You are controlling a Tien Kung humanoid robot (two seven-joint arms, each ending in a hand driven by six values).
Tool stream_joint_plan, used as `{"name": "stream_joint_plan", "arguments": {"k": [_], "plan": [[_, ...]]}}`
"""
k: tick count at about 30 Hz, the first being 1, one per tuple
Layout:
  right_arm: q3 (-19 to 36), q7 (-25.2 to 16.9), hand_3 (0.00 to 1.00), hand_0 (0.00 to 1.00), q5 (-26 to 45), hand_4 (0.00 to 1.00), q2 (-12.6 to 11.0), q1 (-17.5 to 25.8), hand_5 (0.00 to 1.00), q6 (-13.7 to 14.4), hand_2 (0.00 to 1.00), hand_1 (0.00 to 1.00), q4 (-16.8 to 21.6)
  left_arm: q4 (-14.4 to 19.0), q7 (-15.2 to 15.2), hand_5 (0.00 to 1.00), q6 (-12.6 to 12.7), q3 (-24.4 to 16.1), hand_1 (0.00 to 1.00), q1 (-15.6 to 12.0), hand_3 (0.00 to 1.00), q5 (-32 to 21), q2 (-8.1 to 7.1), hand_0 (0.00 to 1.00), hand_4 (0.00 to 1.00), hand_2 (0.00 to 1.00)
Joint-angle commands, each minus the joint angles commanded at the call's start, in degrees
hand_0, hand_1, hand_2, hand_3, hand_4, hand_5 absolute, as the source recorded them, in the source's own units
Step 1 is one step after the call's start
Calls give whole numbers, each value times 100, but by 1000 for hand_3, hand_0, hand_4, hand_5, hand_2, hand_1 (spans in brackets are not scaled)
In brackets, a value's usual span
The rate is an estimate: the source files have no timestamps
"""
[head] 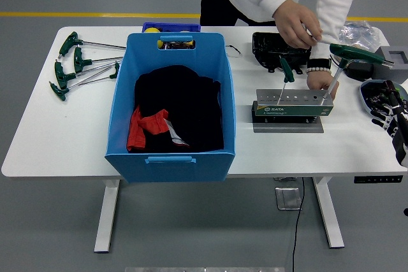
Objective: Lift tool from toolbox,place it in box,lift tool from toolbox,place it in box
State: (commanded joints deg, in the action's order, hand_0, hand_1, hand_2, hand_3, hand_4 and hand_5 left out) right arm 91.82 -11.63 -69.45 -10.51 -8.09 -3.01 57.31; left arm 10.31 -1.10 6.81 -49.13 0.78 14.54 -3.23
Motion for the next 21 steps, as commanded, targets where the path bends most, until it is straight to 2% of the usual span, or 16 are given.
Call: {"name": "stream_joint_plan", "arguments": {"k": [3,5,6,11,12,15,17,18,21], "plan": [[13,-183,888,817,-12,998,-7,-17,958,419,829,796,14,0,-46,877,-22,294,846,-9,905,-431,-12,753,998,910],[30,-327,888,817,137,998,-4,-39,958,799,829,796,11,0,-82,877,-36,485,846,-17,905,-749,-13,753,998,910],[35,-360,985,828,173,998,-5,-44,895,930,859,805,10,0,-88,775,-39,526,846,-18,913,-833,-13,755,998,920],[29,-753,985,828,133,998,-111,-103,895,1665,859,805,21,0,-122,775,-42,862,846,-29,913,-1300,-11,755,998,920],[24,-842,998,836,77,998,-136,-123,712,1796,884,821,22,0,-131,759,-39,901,842,-27,910,-1346,-11,752,998,919],[-33,-1077,998,836,-170,998,-237,-208,712,2141,884,821,23,0,-188,759,-17,1086,842,-25,910,-1541,-17,752,998,919],[-76,-1146,998,836,-436,998,-306,-264,712,2262,884,821,26,0,-229,759,9,1192,842,-26,910,-1642,-20,752,998,919],[-102,-1155,998,888,-622,998,-356,-307,559,2326,922,855,29,0,-274,747,49,1266,834,-25,903,-1697,-20,743,998,907],[-100,-1146,998,888,-1240,998,-476,-411,559,2495,922,855,19,0,-382,747,111,1511,834,-30,903,-1938,-22,743,998,907]]}}
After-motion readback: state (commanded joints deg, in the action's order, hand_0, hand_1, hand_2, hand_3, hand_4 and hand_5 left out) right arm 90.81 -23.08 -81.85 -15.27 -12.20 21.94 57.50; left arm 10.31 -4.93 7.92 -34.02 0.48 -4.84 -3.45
